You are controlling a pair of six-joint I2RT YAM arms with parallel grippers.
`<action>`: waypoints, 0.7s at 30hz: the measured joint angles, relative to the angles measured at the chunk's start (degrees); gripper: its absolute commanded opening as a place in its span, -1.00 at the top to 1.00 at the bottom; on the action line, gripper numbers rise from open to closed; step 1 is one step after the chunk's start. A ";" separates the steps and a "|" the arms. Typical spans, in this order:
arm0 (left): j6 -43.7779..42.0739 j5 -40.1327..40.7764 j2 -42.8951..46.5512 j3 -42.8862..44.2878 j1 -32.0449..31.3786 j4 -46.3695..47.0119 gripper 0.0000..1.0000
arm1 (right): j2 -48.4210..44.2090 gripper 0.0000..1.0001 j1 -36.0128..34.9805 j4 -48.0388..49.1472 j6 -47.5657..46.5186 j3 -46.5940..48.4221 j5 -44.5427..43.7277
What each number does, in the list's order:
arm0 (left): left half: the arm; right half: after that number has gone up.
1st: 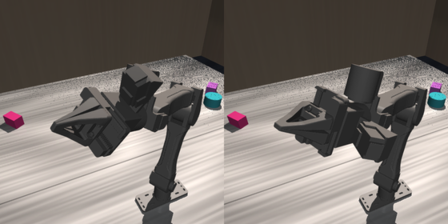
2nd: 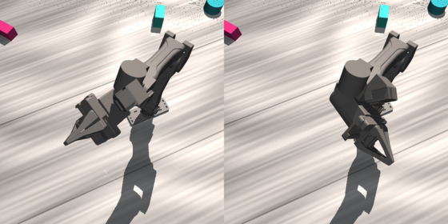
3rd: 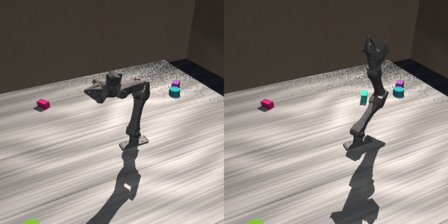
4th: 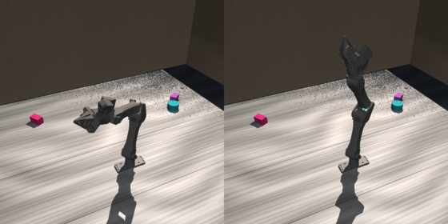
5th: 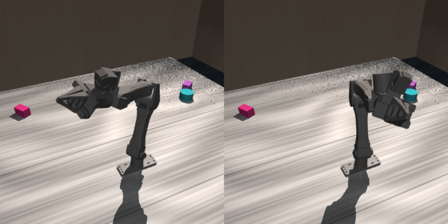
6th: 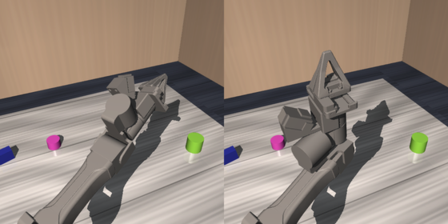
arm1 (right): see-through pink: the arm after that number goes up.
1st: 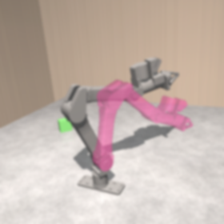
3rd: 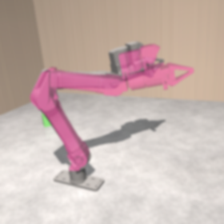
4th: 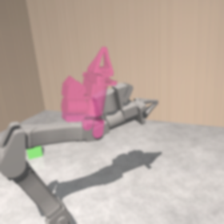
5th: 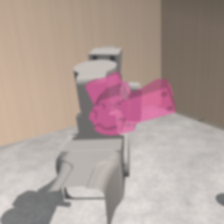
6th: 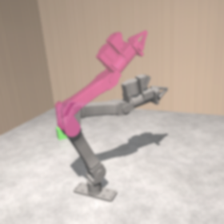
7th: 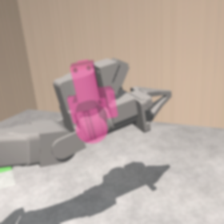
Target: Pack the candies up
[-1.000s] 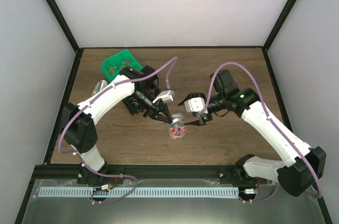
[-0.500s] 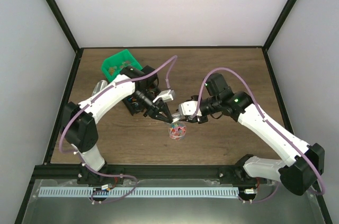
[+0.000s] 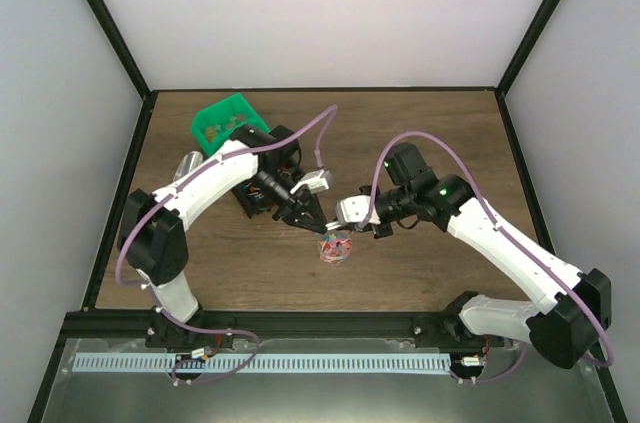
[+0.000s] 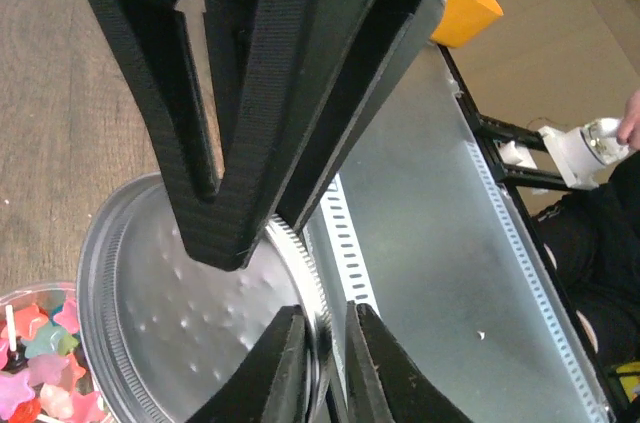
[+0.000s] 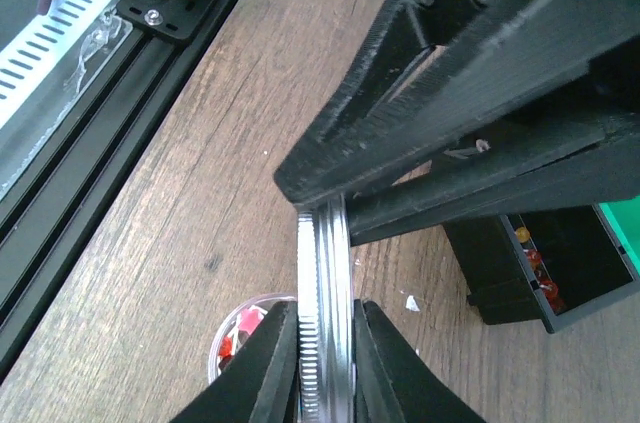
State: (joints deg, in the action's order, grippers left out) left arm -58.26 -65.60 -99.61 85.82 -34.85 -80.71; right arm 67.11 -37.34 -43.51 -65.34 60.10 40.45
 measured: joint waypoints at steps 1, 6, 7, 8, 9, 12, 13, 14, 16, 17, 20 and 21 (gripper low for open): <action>-0.24 0.00 0.00 0.00 0.00 0.15 0.53 | 0.00 0.71 -0.04 -0.02 0.35 0.00 0.15; 0.92 1.07 -0.09 1.22 0.52 0.57 0.06 | 0.39 0.78 0.02 0.52 6.01 0.02 1.62; 1.31 1.22 -0.09 1.70 1.09 0.81 0.04 | 0.57 0.80 0.07 0.55 7.58 0.00 2.16; 1.64 1.33 -0.09 2.12 1.81 1.22 0.04 | 0.76 0.80 0.20 0.66 9.33 -0.09 2.97; 2.47 1.40 0.04 2.34 2.91 2.23 0.02 | 0.87 0.80 0.48 0.92 11.52 -0.37 4.11; 7.58 2.69 1.62 0.98 7.08 8.41 -0.07 | 1.01 0.80 1.55 2.10 18.10 -1.97 7.82; 10.01 3.78 3.17 -0.79 8.55 11.82 -0.10 | 1.33 0.80 2.27 2.38 20.61 -2.51 9.90; 12.28 4.90 4.76 -2.51 9.68 14.60 -0.14 | 1.77 0.80 3.02 2.71 22.71 -2.80 11.45; 16.72 8.59 9.42 -7.04 11.21 21.70 -0.21 | 3.45 0.80 5.55 3.56 27.69 -2.95 15.56; 18.84 10.84 12.26 -9.40 11.37 25.22 -0.21 | 4.59 0.79 7.04 4.28 30.38 -2.99 17.64; 21.29 15.80 18.64 -13.29 10.54 31.34 -0.23 | 7.74 0.79 10.54 7.65 38.03 -4.96 23.21; 21.70 17.57 20.46 -14.34 10.05 33.18 -0.24 | 8.70 0.79 11.39 8.76 40.48 -6.32 24.70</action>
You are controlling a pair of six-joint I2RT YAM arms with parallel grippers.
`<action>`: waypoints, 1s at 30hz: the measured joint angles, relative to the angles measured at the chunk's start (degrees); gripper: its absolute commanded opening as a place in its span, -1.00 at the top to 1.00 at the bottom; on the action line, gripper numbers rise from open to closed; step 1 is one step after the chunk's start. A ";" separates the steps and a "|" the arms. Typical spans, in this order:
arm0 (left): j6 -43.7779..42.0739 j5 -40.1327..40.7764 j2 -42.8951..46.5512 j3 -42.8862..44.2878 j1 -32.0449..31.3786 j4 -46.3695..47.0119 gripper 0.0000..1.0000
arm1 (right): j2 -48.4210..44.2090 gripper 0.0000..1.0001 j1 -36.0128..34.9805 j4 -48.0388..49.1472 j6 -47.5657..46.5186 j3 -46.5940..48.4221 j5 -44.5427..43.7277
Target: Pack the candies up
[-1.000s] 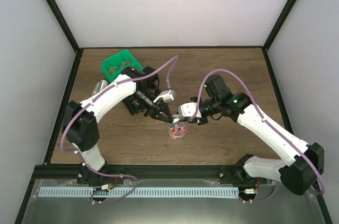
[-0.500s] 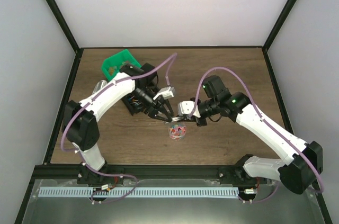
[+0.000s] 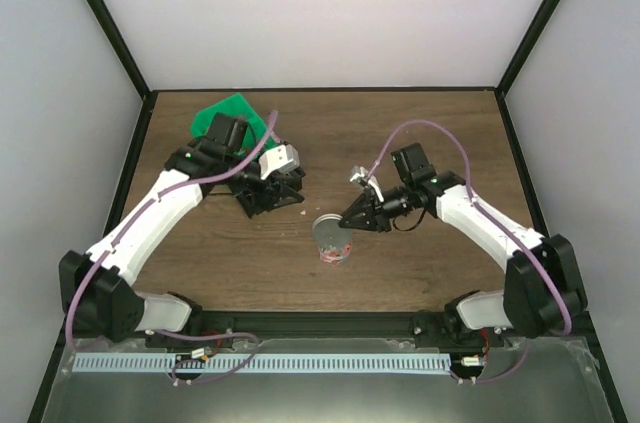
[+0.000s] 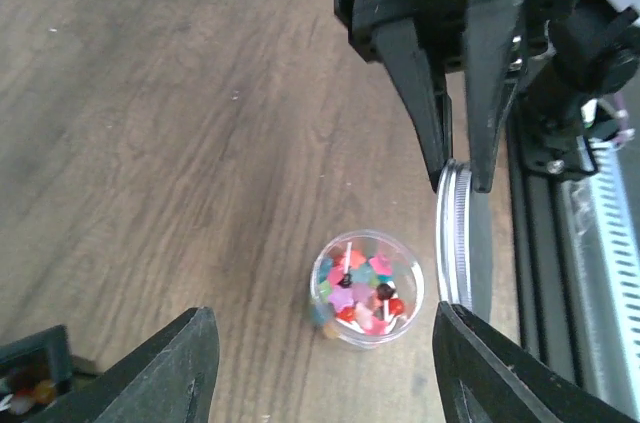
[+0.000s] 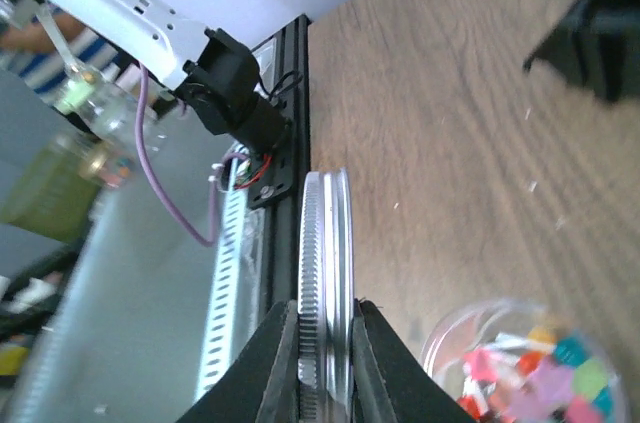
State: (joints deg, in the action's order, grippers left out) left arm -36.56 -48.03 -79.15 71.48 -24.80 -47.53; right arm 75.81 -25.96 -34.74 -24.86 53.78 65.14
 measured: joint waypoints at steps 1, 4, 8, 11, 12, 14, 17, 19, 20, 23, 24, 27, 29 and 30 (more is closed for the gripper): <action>0.13 1.49 1.29 -0.96 -0.42 1.44 -0.27 | 0.96 0.80 0.79 1.07 2.54 -1.51 1.36; 0.33 6.29 4.07 -4.61 -2.08 4.79 -0.39 | 3.63 0.80 2.38 4.55 9.79 -6.12 4.28; -0.37 12.22 4.33 -7.13 -5.11 5.77 -0.74 | 4.79 0.79 3.02 10.25 18.80 -12.02 6.36; -1.97 16.28 4.28 -7.30 -8.07 5.20 -0.87 | 4.90 0.79 3.10 14.23 23.34 -14.12 7.37; -2.54 17.20 4.28 -7.30 -8.87 4.85 -0.90 | 5.11 0.80 3.19 15.32 24.44 -14.32 7.74; -3.41 18.73 4.17 -7.34 -10.23 4.04 -0.94 | 6.08 0.79 3.41 17.35 25.99 -14.29 8.44; -4.42 20.17 4.15 -7.74 -11.34 3.50 -1.00 | 9.03 0.80 3.61 19.63 27.93 -14.27 9.25; -4.81 21.11 4.28 -8.92 -12.17 4.09 -1.00 | 11.30 0.79 3.69 21.07 29.44 -14.27 9.49; -4.85 21.53 4.42 -9.73 -12.59 4.59 -1.00 | 12.52 0.80 3.72 21.81 30.40 -14.27 9.46; -5.01 23.10 4.90 -12.94 -14.32 6.58 -1.00 | 14.10 0.80 3.72 24.11 32.92 -14.40 9.18; -5.01 23.45 5.01 -13.86 -14.82 7.28 -1.00 | 14.32 0.80 3.74 25.49 34.07 -14.62 9.01; -4.76 24.68 5.14 -16.96 -16.06 10.32 -1.00 | 14.40 0.80 3.82 29.07 36.94 -15.37 8.57; -4.57 25.66 5.14 -19.28 -16.39 12.28 -0.99 | 14.58 0.80 3.89 30.88 38.40 -15.54 8.28; -4.55 26.05 5.03 -20.26 -16.39 12.76 -0.99 | 14.69 0.80 4.00 31.56 38.91 -15.54 8.20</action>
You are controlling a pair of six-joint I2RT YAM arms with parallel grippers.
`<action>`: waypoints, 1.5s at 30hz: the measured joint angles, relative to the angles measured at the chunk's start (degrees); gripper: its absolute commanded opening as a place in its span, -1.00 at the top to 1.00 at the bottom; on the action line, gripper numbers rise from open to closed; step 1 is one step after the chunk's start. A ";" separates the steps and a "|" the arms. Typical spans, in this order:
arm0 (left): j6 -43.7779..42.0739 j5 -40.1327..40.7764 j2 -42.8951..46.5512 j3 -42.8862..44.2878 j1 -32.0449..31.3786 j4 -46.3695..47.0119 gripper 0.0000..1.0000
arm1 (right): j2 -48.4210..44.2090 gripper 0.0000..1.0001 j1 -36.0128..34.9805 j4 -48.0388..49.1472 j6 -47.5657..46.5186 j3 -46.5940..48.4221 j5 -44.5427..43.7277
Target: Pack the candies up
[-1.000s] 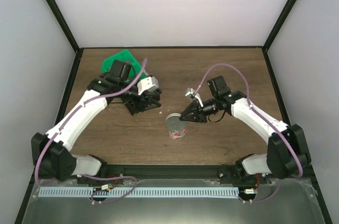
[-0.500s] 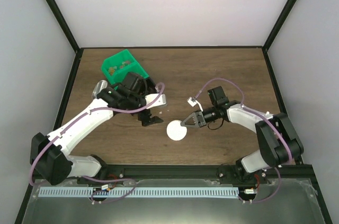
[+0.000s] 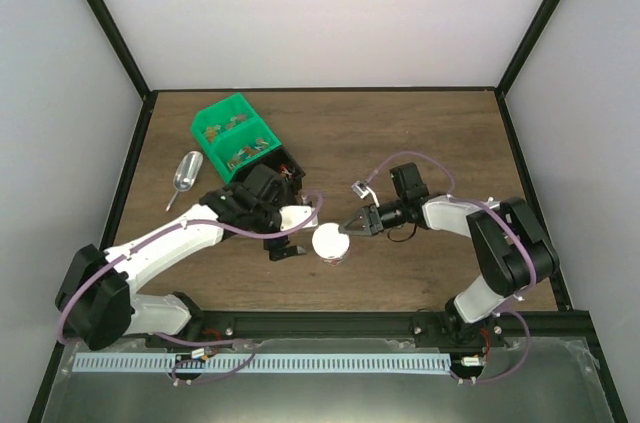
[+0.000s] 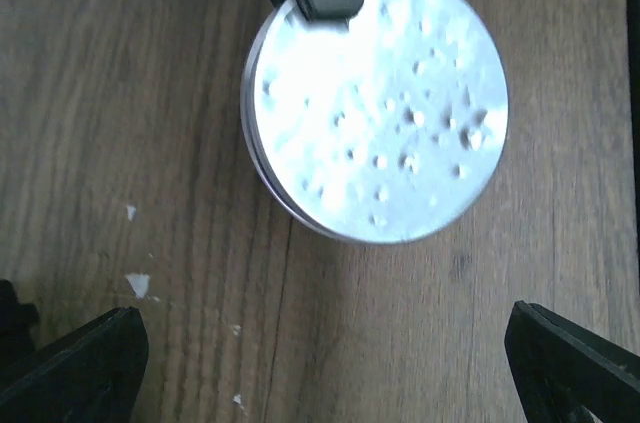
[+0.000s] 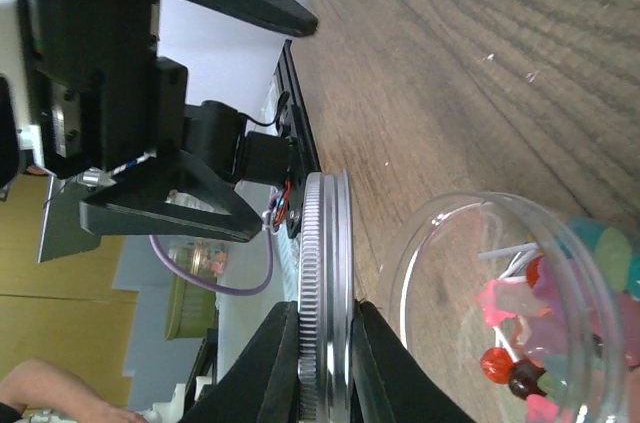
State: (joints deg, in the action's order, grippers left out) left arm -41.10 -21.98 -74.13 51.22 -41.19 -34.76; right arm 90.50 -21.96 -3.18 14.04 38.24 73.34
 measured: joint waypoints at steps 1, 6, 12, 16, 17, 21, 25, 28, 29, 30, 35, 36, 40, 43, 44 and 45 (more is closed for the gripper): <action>0.04 0.28 -0.24 -0.70 0.00 0.20 -0.99 | 0.17 0.79 0.15 0.42 0.17 0.00 -0.09; 0.68 1.68 -2.62 -2.56 -0.07 2.86 -0.99 | 2.32 0.77 2.03 0.92 0.24 0.04 -0.17; 1.75 3.45 -3.61 -4.83 -2.58 6.01 -0.97 | 4.31 0.76 2.75 0.92 0.44 0.11 -0.07; 2.60 4.20 -4.57 -5.88 -5.27 7.61 -0.90 | 4.59 0.76 2.75 1.18 1.11 0.17 -0.07; 3.04 4.46 -4.90 -6.10 -5.97 7.96 -0.87 | 4.59 0.75 2.75 1.33 1.36 0.17 -0.07; 5.03 5.40 -7.32 -6.10 -7.91 9.03 -0.69 | 4.61 0.70 2.75 1.49 1.75 0.20 -0.07; 7.50 7.39 -10.95 -5.42 -8.70 10.01 -0.56 | 4.68 0.65 2.75 1.36 1.86 0.48 -0.11; 9.40 8.87 -11.96 -5.38 -8.72 11.15 -0.47 | 4.70 0.64 2.75 1.07 1.60 0.70 -0.31; 9.97 9.16 -11.96 -5.38 -8.72 11.52 -0.43 | 4.70 0.64 2.75 1.05 1.49 0.74 -0.37; 10.80 9.33 -11.96 -5.35 -8.74 12.13 -0.39 | 4.70 0.63 2.75 0.98 1.46 0.76 -0.48; 14.51 9.66 -11.96 -5.35 -8.74 14.53 -0.32 | 4.70 0.58 2.78 0.72 1.44 1.07 -0.83; 15.08 9.62 -11.96 -5.35 -8.74 14.97 -0.31 | 4.70 0.55 2.78 0.70 1.44 1.16 -0.94; 17.07 9.11 -11.96 -5.40 -8.76 16.31 -0.24 | 4.70 0.44 2.78 0.59 1.42 1.38 -1.22; 18.03 8.81 -11.96 -5.44 -8.81 16.76 -0.21 | 4.70 0.34 2.78 0.42 1.22 1.38 -1.46; 18.29 8.74 -11.96 -5.44 -8.81 16.81 -0.20 | 4.70 0.28 2.75 0.31 1.18 1.40 -1.55; 18.40 8.68 -11.96 -5.49 -8.83 16.96 -0.19 | 4.70 0.23 2.78 0.15 1.16 1.44 -1.68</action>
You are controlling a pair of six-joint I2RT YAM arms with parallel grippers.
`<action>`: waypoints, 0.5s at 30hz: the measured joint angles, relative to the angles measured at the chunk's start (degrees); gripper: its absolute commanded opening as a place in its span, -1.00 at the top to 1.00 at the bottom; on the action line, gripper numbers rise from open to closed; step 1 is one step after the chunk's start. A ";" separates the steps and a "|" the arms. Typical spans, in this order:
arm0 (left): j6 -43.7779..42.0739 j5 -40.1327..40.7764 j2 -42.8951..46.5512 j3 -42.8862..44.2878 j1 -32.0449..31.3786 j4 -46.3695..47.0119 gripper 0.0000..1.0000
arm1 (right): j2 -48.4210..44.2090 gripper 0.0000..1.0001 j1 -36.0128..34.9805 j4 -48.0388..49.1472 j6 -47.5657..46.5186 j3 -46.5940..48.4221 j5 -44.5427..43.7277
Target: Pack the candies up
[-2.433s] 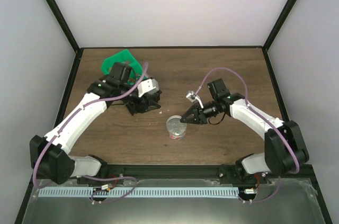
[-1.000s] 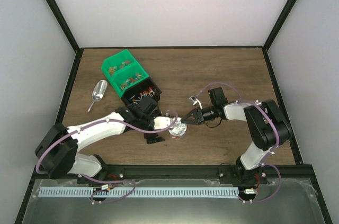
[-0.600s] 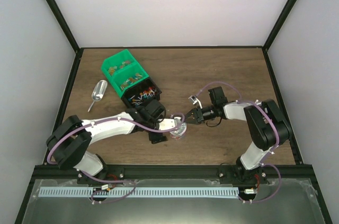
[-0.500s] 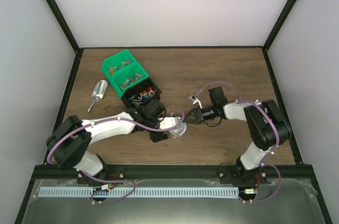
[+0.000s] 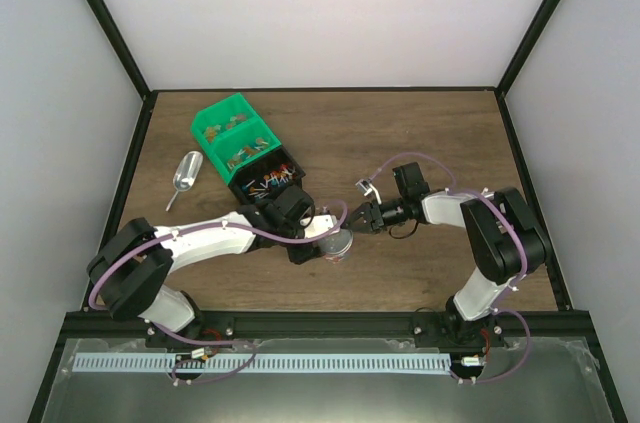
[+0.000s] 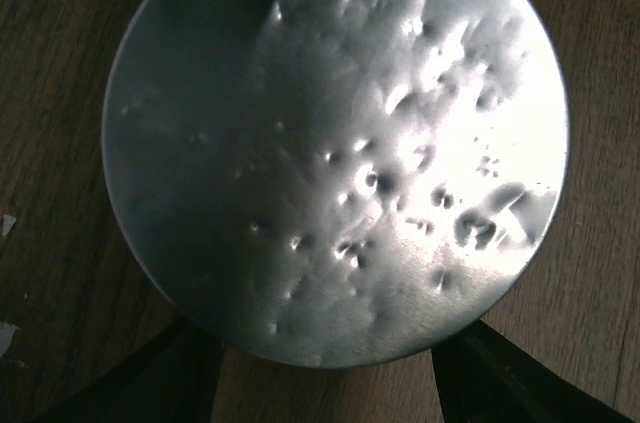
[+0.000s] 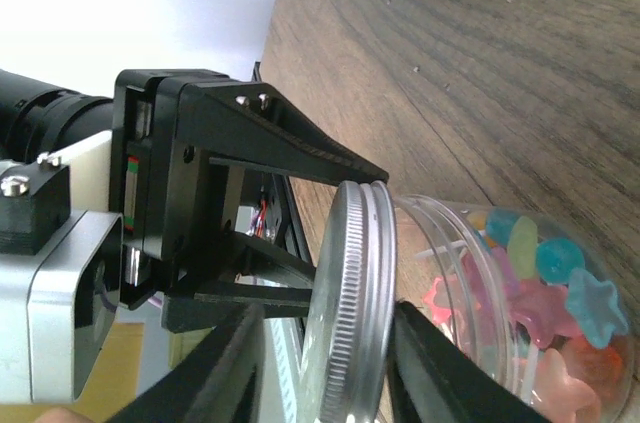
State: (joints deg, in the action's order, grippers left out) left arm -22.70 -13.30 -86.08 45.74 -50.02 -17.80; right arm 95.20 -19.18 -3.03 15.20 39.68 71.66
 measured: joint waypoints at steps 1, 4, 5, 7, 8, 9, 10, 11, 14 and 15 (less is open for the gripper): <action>0.07 -0.07 0.00 -0.02 -0.02 0.11 -0.17 | 0.00 0.19 0.00 -0.15 -0.13 0.04 -0.20; 0.24 -0.37 0.00 -0.02 -0.02 0.31 -0.15 | -0.04 -0.01 0.09 -0.79 -0.44 0.22 -0.85; 0.24 -0.50 0.00 -0.04 -0.02 0.39 -0.15 | -0.20 -0.08 0.17 -1.05 -0.72 0.35 -0.87; 0.24 -0.68 0.00 -0.07 -0.02 0.55 -0.14 | -0.87 -0.17 0.26 -1.70 -1.03 0.79 -1.38; 0.26 -0.85 0.00 -0.07 -0.02 0.61 -0.14 | -1.20 -0.21 0.31 -1.86 -1.11 0.98 -1.55; 0.28 -0.98 0.00 -0.07 -0.02 0.66 -0.14 | -1.53 -0.26 0.33 -2.05 -1.31 1.20 -1.97; 0.28 -1.07 0.00 -0.04 -0.02 0.63 -0.14 | -1.86 -0.30 0.37 -2.27 -1.62 1.44 -2.43; 0.31 -1.18 0.00 -0.07 -0.02 0.63 -0.14 | -2.03 -0.33 0.46 -2.56 -1.68 1.57 -2.73; 0.39 -1.38 0.00 -0.04 -0.02 0.63 -0.13 | -2.38 -0.36 0.87 -3.41 -2.34 1.97 -3.80; 0.44 -1.38 0.00 -0.04 -0.02 0.63 -0.14 | -2.51 -0.35 1.07 -3.91 -2.58 2.05 -4.28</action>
State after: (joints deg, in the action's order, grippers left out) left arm -22.26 -14.68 -86.08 45.69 -50.04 -17.17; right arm 92.68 -18.11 -6.94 12.62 41.74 67.37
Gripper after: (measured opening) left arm 0.568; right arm 0.673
